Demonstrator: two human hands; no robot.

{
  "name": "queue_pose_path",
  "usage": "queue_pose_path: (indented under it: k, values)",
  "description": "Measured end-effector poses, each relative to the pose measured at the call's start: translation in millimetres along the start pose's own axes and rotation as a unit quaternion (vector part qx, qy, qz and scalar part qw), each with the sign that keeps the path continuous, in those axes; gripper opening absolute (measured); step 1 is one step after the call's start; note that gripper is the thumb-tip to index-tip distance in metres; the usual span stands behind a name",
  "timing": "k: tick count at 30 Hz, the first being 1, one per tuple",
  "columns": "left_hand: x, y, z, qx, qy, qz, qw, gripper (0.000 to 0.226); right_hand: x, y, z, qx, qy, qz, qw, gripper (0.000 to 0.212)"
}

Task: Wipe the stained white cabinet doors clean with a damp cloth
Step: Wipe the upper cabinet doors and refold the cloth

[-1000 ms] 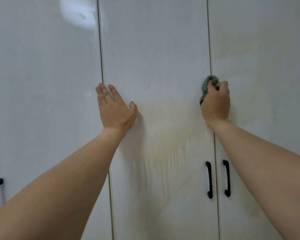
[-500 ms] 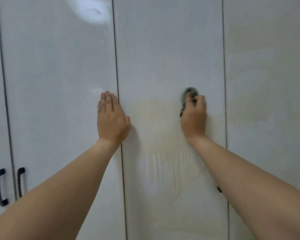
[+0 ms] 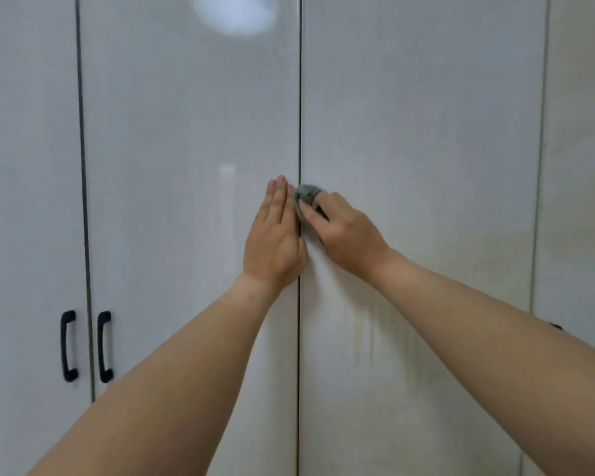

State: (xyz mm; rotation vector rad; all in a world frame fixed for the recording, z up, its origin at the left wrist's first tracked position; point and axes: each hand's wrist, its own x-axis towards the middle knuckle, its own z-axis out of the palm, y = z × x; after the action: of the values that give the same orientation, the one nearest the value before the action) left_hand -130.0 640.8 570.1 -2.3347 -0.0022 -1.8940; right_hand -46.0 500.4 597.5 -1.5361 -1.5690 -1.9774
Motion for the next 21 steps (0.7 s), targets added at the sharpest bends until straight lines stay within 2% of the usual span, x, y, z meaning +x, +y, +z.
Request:
queue_pose_path:
  k: [3, 4, 5, 6, 7, 8, 9, 11, 12, 13, 14, 15, 17, 19, 20, 21]
  values:
    - [-2, 2, 1, 0.004, -0.01, -0.006, 1.0, 0.067, -14, 13, -15, -0.041, -0.041, -0.119, 0.991, 0.025]
    - [-1, 4, 0, 0.006, -0.015, -0.011, 1.0, 0.069, -3, 23, -18, -0.057, -0.037, -0.096, 0.993, 0.026]
    - [-1, 8, 0, 0.01, -0.023, -0.016, 1.0, 0.072, 6, 33, -19, -0.062, -0.02, -0.028, 0.997, 0.03]
    - [0, 9, -1, 0.013, -0.03, -0.022, 0.999, 0.074, 17, 39, -20, -0.054, 0.0, 0.082, 0.995, 0.035]
    - [-1, 12, -1, 0.016, -0.036, -0.031, 0.999, 0.075, 19, 36, -24, -0.029, 0.009, 0.192, 0.981, 0.039]
    - [-1, 16, -2, 0.019, -0.04, -0.042, 0.998, 0.076, 17, 28, -25, -0.009, 0.014, 0.249, 0.968, 0.041]
    - [-2, 21, -2, 0.02, -0.043, -0.057, 0.997, 0.077, 9, 16, -22, -0.008, 0.015, 0.237, 0.971, 0.041]
    - [-10, 32, 0, 0.016, -0.044, -0.086, 0.995, 0.08, -26, -4, -19, -0.03, -0.025, 0.062, 0.997, 0.034]
    - [-15, 38, 3, 0.013, -0.043, -0.092, 0.995, 0.08, -43, -2, -21, -0.037, -0.05, -0.013, 0.998, 0.031]
    - [-21, 45, 7, 0.013, -0.044, -0.093, 0.995, 0.081, -54, 9, -28, -0.039, -0.074, -0.047, 0.995, 0.03]
    - [-25, 52, 9, 0.015, -0.047, -0.092, 0.994, 0.081, -59, 23, -35, -0.055, -0.077, -0.044, 0.995, 0.031]
    - [-29, 59, 13, 0.016, -0.051, -0.092, 0.994, 0.082, -64, 39, -43, -0.074, -0.053, 0.004, 0.996, 0.032]
    - [-32, 72, 19, 0.014, -0.057, -0.103, 0.993, 0.083, -73, 75, -59, -0.073, -0.008, 0.213, 0.974, 0.035]
    - [-31, 84, 24, 0.008, -0.064, -0.137, 0.988, 0.085, -79, 86, -69, -0.073, 0.066, 0.427, 0.899, 0.045]
    - [-30, 90, 26, 0.005, -0.071, -0.155, 0.985, 0.087, -77, 80, -66, -0.05, 0.087, 0.483, 0.87, 0.049]
    - [-29, 95, 29, 0.005, -0.075, -0.172, 0.982, 0.088, -74, 68, -65, -0.046, 0.095, 0.489, 0.866, 0.049]
